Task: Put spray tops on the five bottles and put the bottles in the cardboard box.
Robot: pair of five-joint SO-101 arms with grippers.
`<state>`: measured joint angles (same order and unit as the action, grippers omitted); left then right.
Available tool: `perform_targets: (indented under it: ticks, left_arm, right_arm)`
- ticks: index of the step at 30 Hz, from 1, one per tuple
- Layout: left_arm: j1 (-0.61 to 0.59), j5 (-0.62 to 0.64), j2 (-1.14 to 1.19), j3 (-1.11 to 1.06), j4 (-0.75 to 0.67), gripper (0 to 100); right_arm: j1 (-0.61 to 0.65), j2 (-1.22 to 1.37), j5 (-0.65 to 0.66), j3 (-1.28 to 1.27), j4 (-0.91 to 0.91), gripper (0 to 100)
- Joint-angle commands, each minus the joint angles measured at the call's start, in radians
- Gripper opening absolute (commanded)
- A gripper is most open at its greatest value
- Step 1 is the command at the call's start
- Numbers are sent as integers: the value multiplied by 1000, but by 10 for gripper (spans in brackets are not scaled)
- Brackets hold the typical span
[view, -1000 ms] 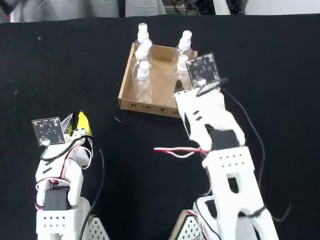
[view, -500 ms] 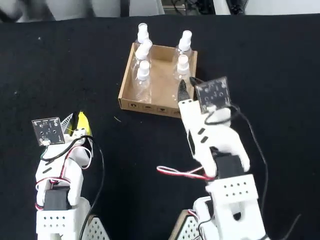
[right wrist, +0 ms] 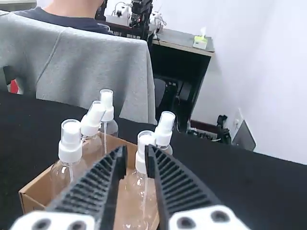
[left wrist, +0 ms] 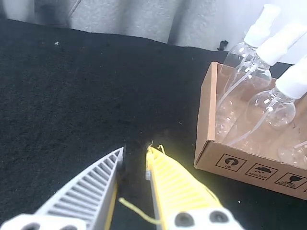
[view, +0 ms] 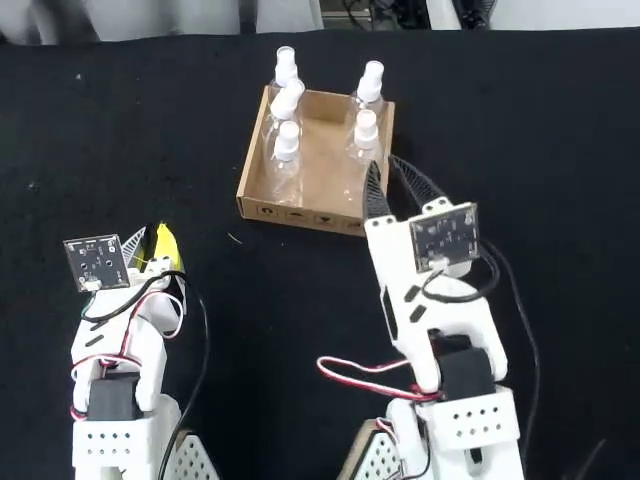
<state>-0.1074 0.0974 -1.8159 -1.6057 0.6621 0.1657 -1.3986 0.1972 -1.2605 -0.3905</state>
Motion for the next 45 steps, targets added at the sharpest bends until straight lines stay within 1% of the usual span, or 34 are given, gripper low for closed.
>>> perform_targets:
  ticks: [1, 15, 18, 23, 29, 37, 45]
  left_arm:
    - [-7, -6, -11, 8, -25, 69]
    - [-8, -8, -11, 8, -25, 69]
    - [-35, -8, -11, 8, -26, 69]
    - [-38, -8, -11, 10, -26, 69]
    - [-38, -8, -11, 10, -26, 69]
    - [-38, -8, -11, 10, -26, 69]
    - [-39, -8, -11, -1, -28, 69]
  right_arm:
    - [-25, -70, -3, -5, 41, 11]
    - [-26, -371, -3, -116, 41, 11]
    - [-26, -421, -3, -137, 41, 11]
    - [-28, -489, -3, -157, 41, 11]
    - [-31, -496, 2, -154, 41, 11]
    - [-149, -496, -3, -97, 40, 11]
    - [-152, -496, 3, -61, 41, 11]
